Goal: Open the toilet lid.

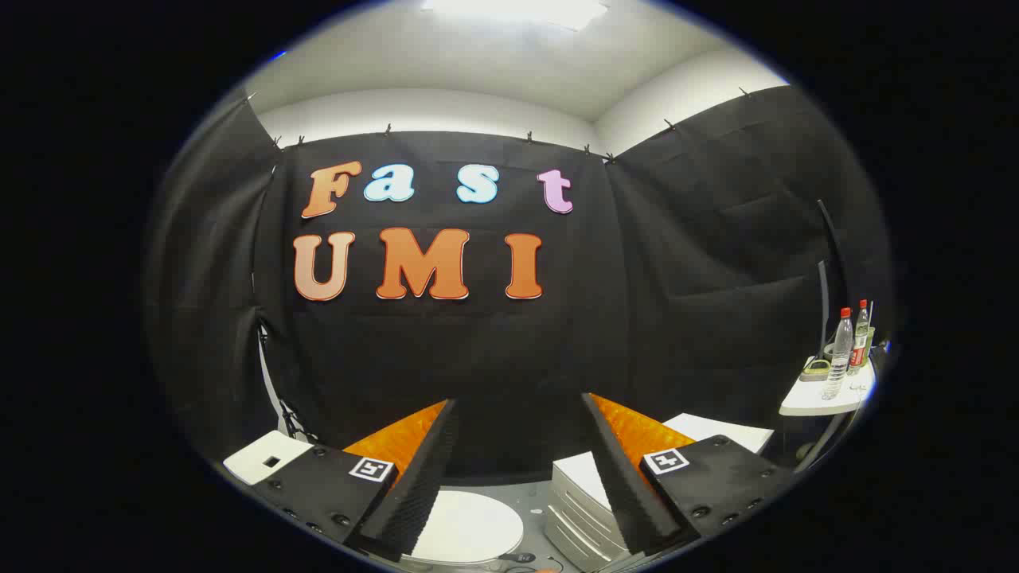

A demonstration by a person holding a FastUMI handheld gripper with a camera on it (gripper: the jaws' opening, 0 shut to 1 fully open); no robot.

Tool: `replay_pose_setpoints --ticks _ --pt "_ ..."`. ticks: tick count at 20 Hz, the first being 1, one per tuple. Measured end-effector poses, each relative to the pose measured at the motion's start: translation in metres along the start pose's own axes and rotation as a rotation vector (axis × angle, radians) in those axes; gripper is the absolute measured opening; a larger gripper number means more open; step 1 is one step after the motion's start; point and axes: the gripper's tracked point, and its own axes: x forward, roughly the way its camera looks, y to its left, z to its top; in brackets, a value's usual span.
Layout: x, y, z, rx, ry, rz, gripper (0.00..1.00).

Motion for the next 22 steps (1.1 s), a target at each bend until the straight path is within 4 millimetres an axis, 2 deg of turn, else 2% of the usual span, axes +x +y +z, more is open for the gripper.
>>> replay_pose_setpoints --ticks 4,9,13,22 --pt "0.002 -0.001 -0.008 0.009 0.005 0.005 0.98" --pt "0.009 -0.002 -0.042 0.038 0.04 0.006 0.98" --pt "0.015 -0.001 -0.058 0.045 0.058 0.009 0.98" --pt "0.015 -0.006 -0.054 0.037 0.043 0.001 0.98"
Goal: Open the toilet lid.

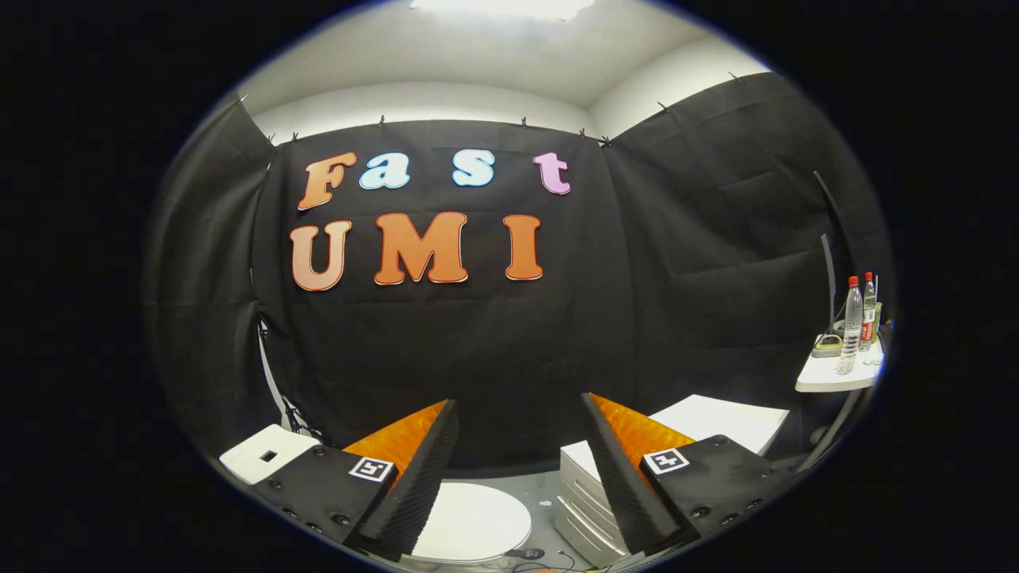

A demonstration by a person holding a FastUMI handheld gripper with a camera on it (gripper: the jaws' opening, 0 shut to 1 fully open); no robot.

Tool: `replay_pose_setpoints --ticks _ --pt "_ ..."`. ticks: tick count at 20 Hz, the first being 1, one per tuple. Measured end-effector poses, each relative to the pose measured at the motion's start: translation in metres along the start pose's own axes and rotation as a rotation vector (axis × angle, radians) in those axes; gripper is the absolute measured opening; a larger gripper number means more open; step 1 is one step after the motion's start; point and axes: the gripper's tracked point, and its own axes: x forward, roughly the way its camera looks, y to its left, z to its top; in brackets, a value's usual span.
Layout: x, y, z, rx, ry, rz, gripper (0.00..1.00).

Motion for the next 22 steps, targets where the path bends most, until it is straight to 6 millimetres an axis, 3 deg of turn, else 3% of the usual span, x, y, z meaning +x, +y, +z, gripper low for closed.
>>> replay_pose_setpoints --ticks 7,10,16,22 --pt "0.004 -0.015 -0.04 0.055 0.036 -0.028 0.98" --pt "0.007 -0.024 -0.069 0.055 0.052 -0.048 0.98" --pt "0.011 -0.04 -0.155 0.14 0.134 -0.085 0.98" --pt "0.003 -0.059 -0.26 0.223 0.249 -0.154 0.99"
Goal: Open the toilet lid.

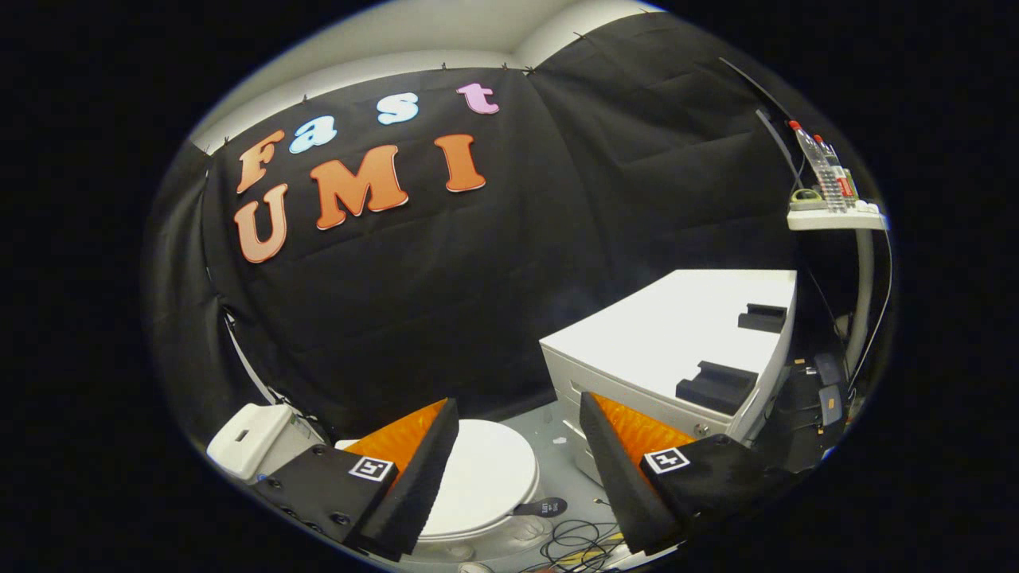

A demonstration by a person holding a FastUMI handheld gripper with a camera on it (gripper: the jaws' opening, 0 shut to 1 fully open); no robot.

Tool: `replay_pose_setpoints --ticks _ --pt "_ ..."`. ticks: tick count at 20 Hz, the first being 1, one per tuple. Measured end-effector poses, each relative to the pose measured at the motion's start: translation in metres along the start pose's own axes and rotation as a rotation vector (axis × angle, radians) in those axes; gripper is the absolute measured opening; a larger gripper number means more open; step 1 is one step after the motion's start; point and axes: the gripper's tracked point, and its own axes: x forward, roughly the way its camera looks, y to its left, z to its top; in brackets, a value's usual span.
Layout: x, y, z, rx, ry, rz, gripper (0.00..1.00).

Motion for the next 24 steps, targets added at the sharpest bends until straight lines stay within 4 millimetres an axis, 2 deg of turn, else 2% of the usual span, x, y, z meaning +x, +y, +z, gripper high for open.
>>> replay_pose_setpoints --ticks 1,5,11,16,18,21,24 --pt "0.002 -0.008 -0.018 0.007 0.023 -0.016 0.98" --pt "0.014 -0.027 -0.065 0.095 0.081 -0.052 0.99" --pt "0.021 -0.057 -0.139 0.235 0.229 -0.101 0.99" --pt "0.033 -0.086 -0.189 0.401 0.343 -0.141 0.99" --pt "0.035 -0.088 -0.207 0.453 0.394 -0.135 0.99" --pt "0.039 -0.081 -0.226 0.529 0.466 -0.102 0.96" --pt "0.047 -0.073 -0.238 0.589 0.5 -0.07 0.8"
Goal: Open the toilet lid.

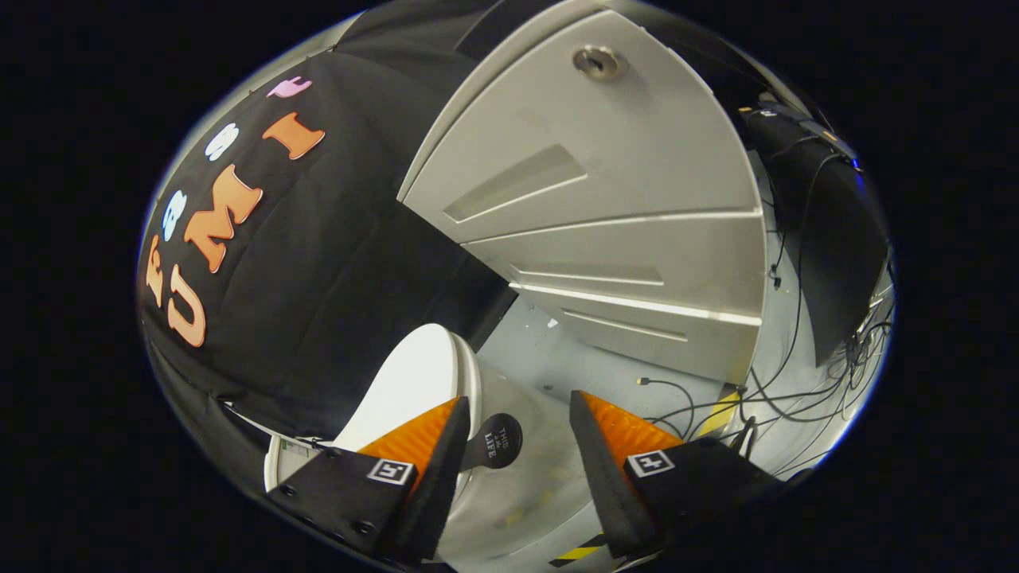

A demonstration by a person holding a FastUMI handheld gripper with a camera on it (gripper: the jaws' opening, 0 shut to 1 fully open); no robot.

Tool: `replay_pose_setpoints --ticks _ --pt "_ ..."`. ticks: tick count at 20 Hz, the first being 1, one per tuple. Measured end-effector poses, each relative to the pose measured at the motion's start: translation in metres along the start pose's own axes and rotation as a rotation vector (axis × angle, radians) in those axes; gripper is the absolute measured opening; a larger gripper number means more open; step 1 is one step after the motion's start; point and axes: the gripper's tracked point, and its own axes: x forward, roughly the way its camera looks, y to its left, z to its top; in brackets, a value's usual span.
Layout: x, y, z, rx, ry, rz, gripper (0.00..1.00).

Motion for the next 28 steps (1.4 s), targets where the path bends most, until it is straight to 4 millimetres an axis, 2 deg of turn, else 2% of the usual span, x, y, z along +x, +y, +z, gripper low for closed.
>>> replay_pose_setpoints --ticks 2,3,4,5,8,9,11,12,14,16,23,28 --pt "0.007 0.003 -0.009 0.038 0.038 0.028 0.7" --pt "0.011 0.003 -0.014 0.054 0.059 0.044 0.7" --pt "0.012 0.004 -0.019 0.077 0.087 0.061 0.63" --pt "0.015 0.009 -0.018 0.121 0.08 0.085 0.5" --pt "0.021 0.011 -0.015 0.218 0.08 0.106 0.31" --pt "0.009 0.013 -0.012 0.229 0.092 0.122 0.25" --pt "0.005 0.018 -0.01 0.26 0.089 0.118 0.16" --pt "0.007 0.021 -0.008 0.277 0.08 0.101 0.08" --pt "0.0 0.021 -0.008 0.277 0.08 0.076 0.09" --pt "-0.006 0.031 -0.003 0.29 0.072 0.075 0.08" --pt "-0.036 0.076 0.018 0.265 0.018 0.123 0.08" --pt "-0.04 0.108 0.042 0.155 -0.098 0.098 0.08"
